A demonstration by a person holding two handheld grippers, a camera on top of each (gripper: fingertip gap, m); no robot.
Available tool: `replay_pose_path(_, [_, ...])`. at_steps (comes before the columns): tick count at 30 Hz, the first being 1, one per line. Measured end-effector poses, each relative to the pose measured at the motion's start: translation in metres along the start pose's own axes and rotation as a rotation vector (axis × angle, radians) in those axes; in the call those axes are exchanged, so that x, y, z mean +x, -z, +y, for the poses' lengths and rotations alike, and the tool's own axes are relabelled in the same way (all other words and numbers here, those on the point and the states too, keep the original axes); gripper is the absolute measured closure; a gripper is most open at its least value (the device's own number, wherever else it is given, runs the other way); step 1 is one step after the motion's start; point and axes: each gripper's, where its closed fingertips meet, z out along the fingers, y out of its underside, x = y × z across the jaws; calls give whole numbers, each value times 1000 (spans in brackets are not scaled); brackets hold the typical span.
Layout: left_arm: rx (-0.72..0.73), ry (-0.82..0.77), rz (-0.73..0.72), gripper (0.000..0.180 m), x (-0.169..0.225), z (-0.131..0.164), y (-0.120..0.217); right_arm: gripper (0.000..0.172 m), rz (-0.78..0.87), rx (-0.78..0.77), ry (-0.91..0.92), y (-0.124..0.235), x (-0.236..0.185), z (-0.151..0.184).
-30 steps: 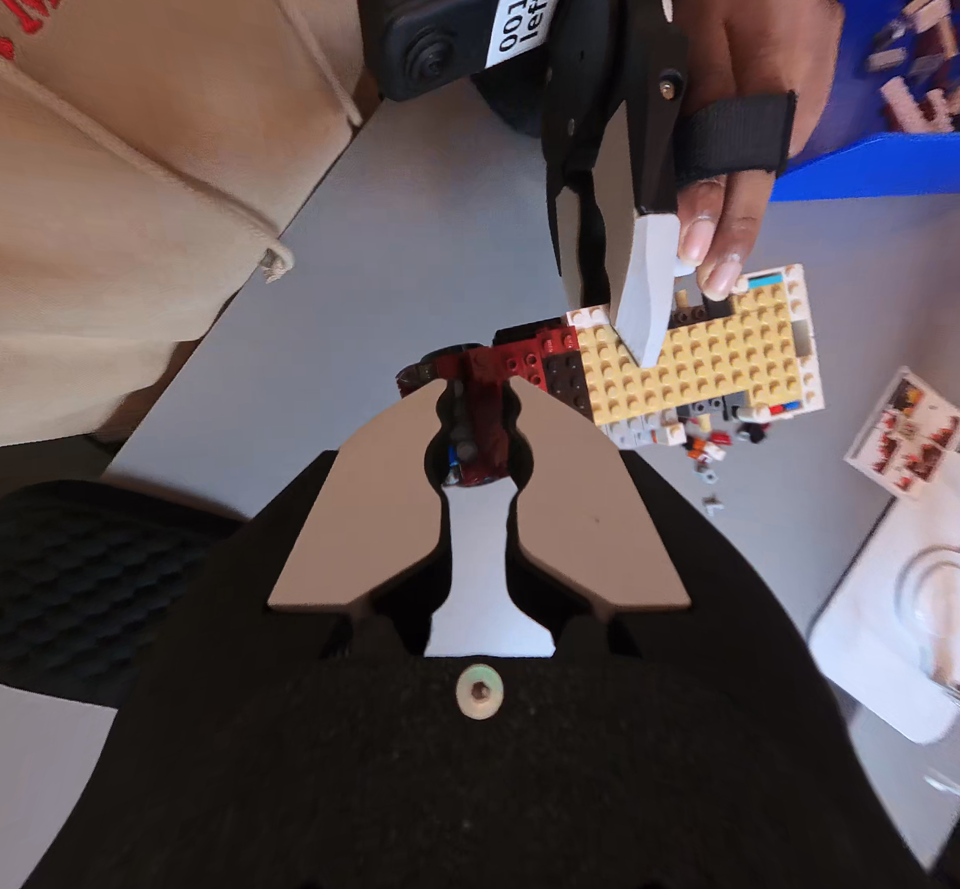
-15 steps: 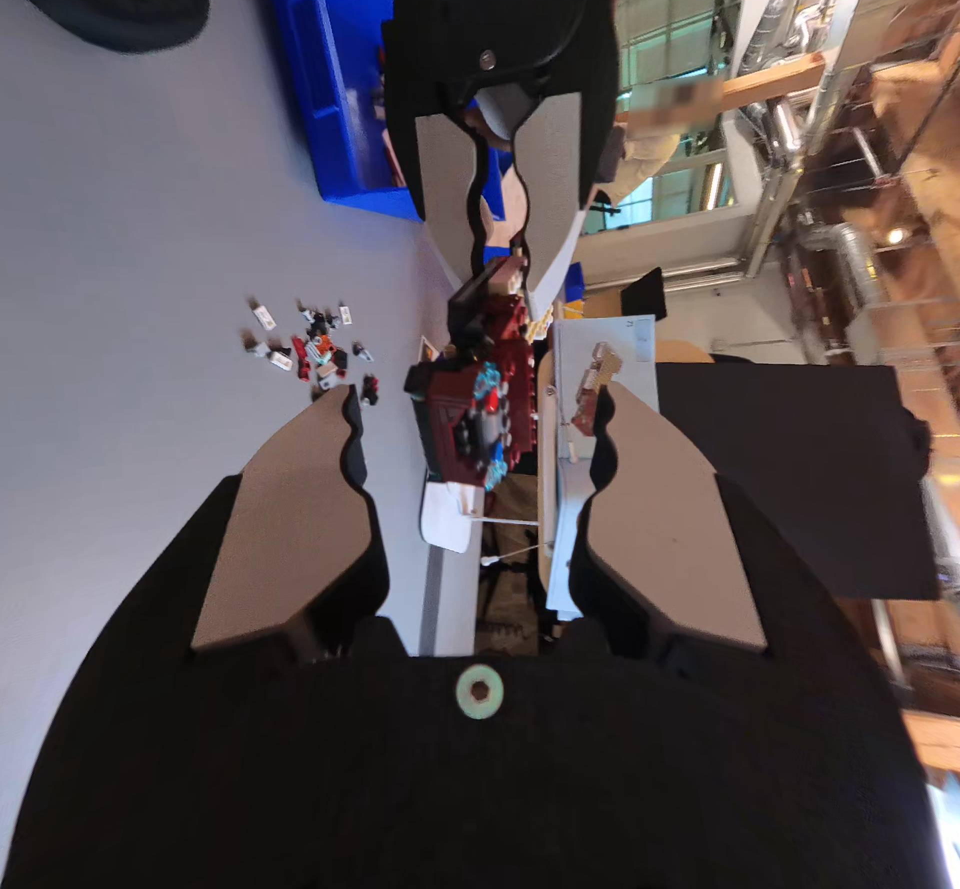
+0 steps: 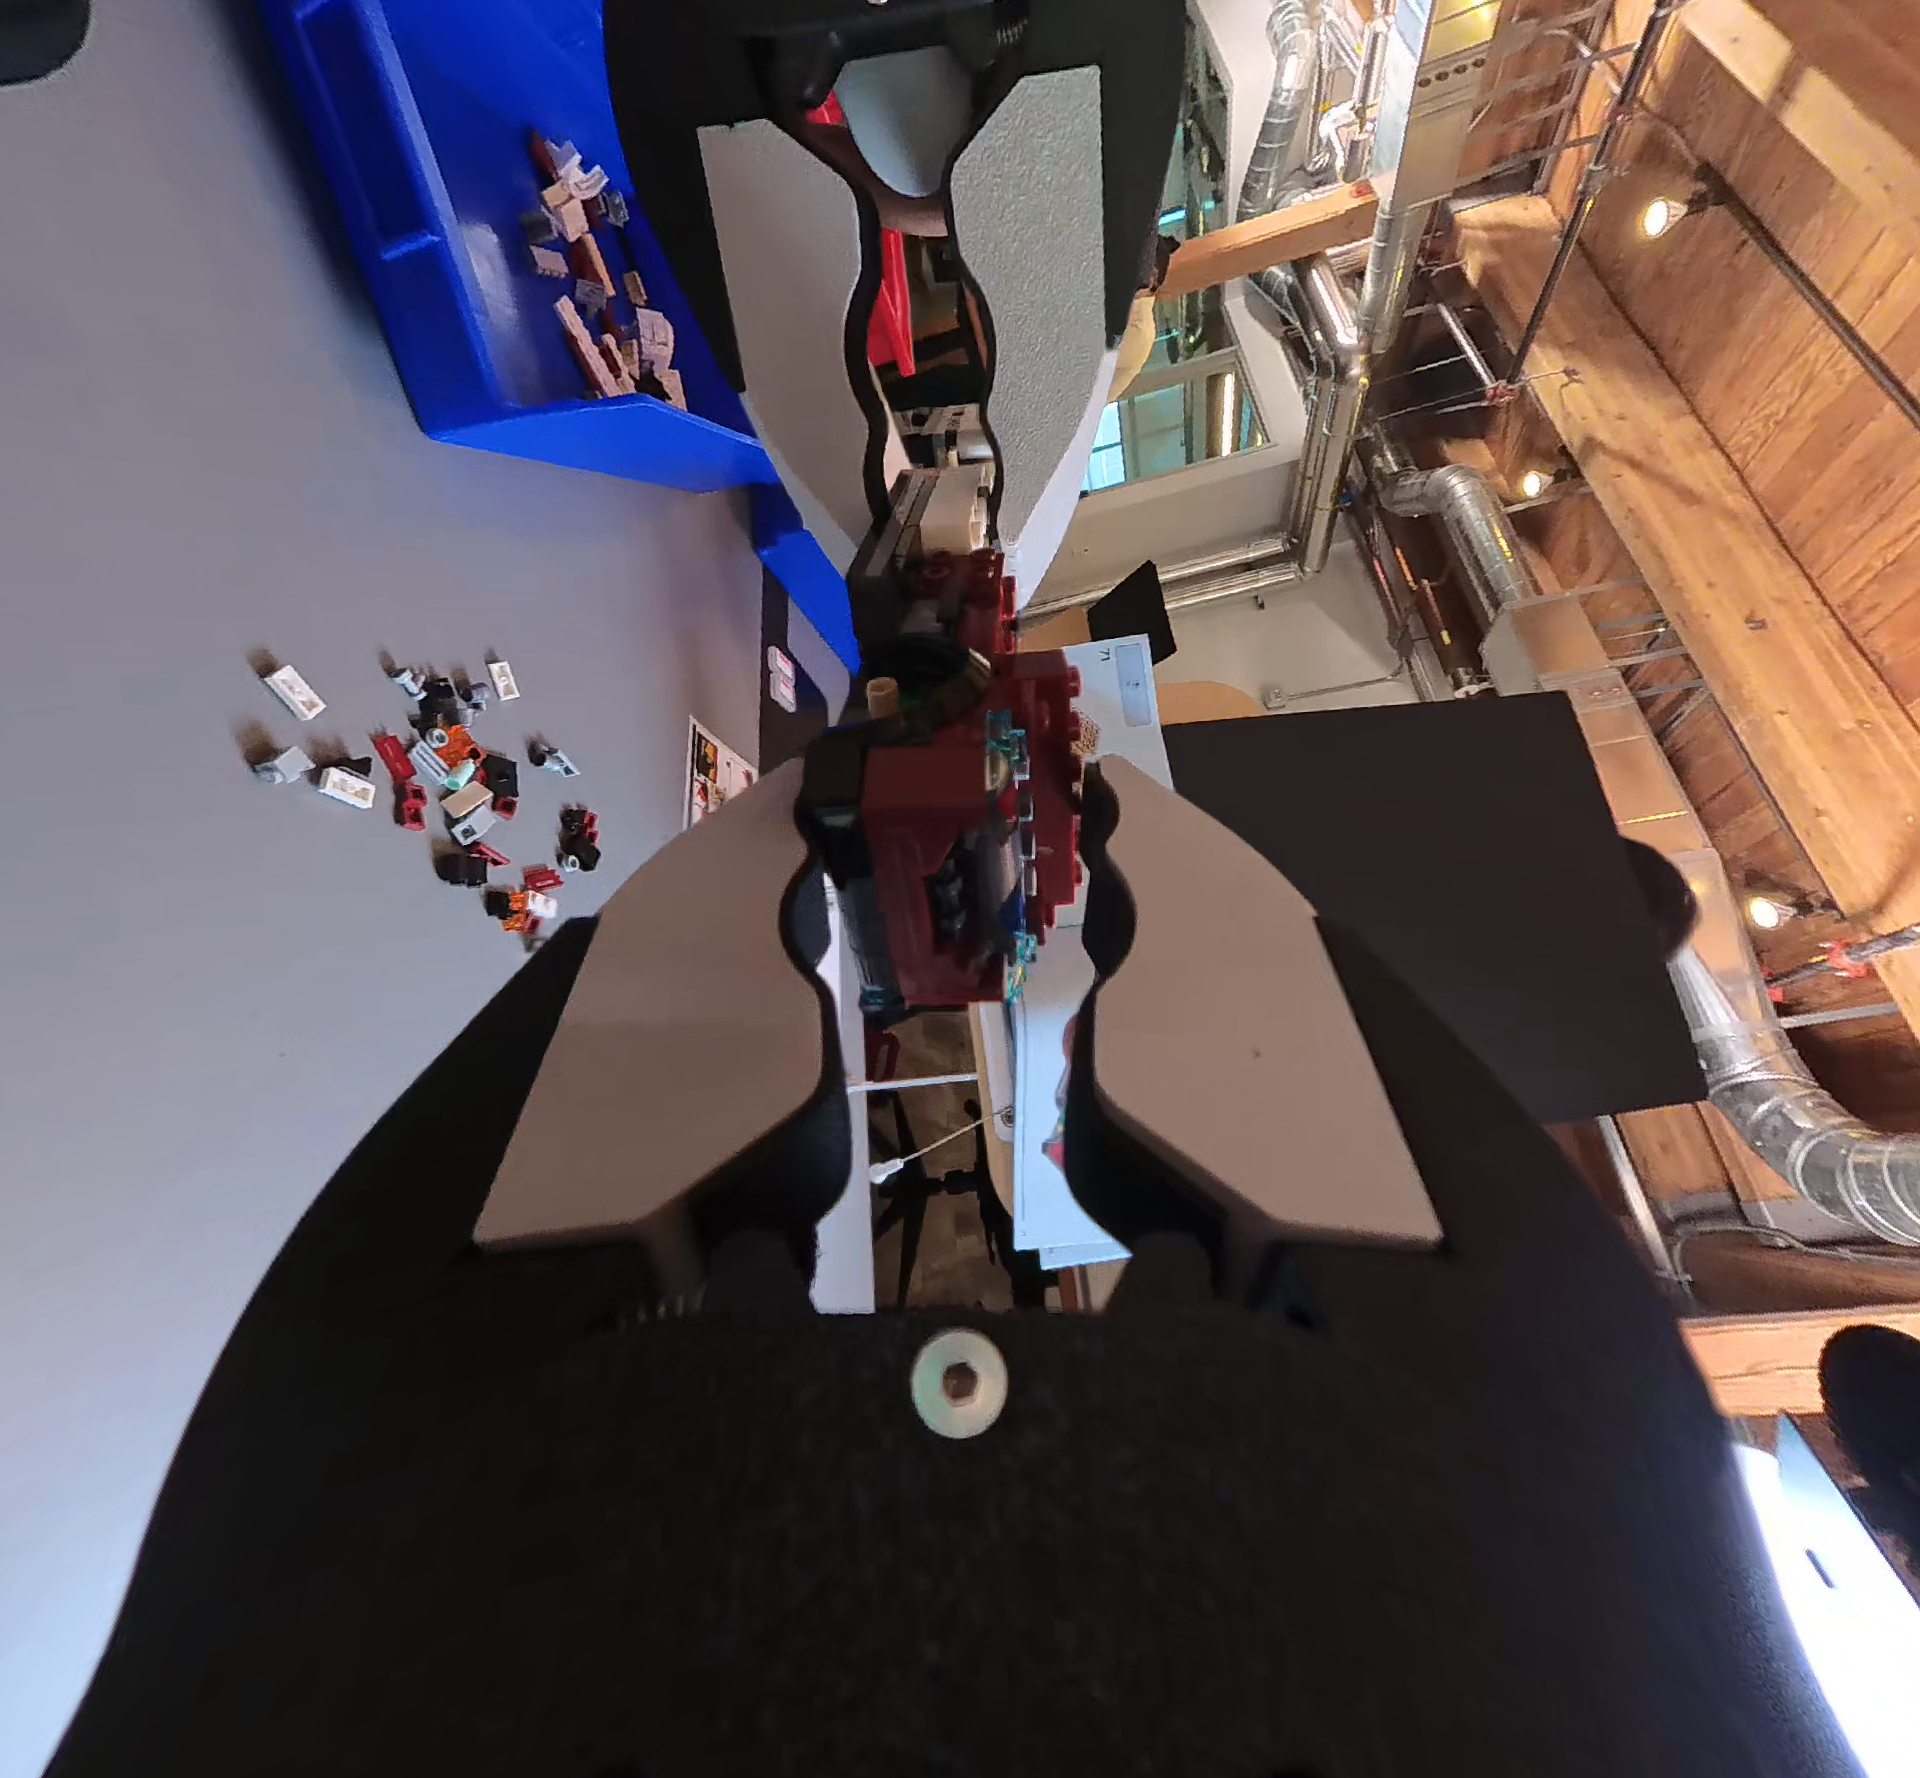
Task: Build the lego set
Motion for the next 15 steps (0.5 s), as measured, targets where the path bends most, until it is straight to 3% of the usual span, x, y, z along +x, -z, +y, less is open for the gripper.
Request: replay_pose_path(15, [39, 53, -4, 157, -11, -10, 11, 127, -2, 39, 18, 8, 12, -9])
